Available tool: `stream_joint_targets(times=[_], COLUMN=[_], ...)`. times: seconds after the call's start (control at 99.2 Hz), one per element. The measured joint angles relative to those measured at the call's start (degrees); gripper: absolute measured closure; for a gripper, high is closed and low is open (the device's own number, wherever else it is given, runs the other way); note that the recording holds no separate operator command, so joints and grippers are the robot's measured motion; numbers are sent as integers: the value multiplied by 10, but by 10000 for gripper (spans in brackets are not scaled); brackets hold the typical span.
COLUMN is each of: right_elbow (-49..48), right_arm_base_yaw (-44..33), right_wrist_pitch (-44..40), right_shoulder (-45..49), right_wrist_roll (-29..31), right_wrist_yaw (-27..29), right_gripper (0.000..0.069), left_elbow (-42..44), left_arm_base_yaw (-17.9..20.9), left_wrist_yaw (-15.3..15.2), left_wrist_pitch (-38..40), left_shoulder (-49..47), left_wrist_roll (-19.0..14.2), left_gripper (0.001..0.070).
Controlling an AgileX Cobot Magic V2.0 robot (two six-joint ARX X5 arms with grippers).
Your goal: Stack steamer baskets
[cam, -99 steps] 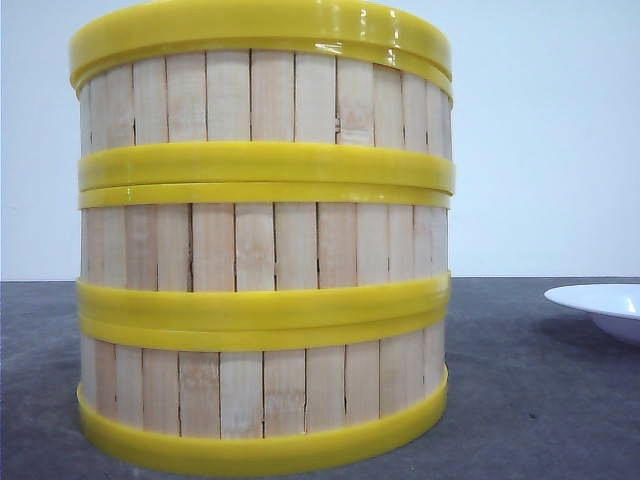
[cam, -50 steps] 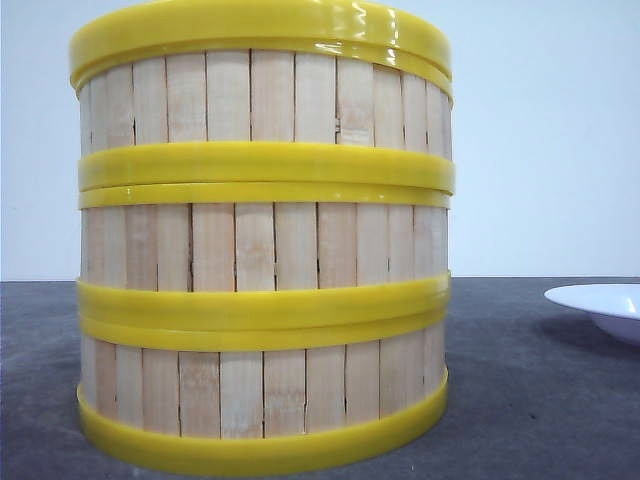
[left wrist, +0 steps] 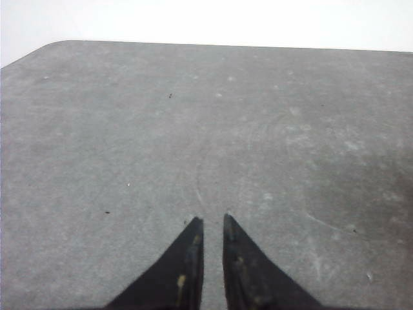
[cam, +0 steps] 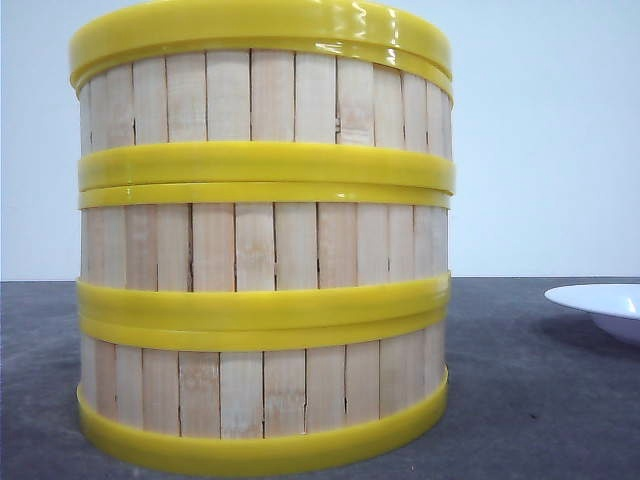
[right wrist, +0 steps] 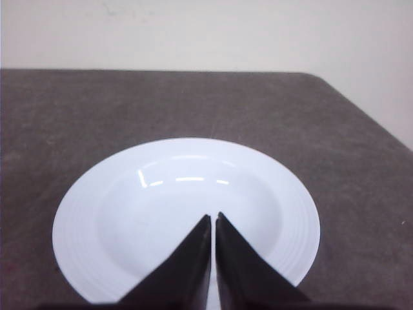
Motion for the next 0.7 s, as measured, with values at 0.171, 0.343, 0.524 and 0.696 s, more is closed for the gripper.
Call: stream_joint_targets(times=[0.171,0.343,0.524,0.696], right_elbow=[0,0,0,0], right_arm_base_yaw=[0,0,0,0], right_wrist_pitch=[1,7,8,8], right_shoulder=[0,0,0,0], right_wrist_roll=[0,1,1,1], right_wrist_yaw=[0,0,0,0], right_gripper=[686,686,686,686], left_elbow=[0,0,0,0], left_arm_base_yaw=[0,0,0,0], left_wrist_yaw=[0,0,0,0], left_wrist_pitch=[0,0,0,0], left_shoulder=[0,0,0,0], left_wrist_roll=[0,0,0,0], left_gripper=[681,681,681,681])
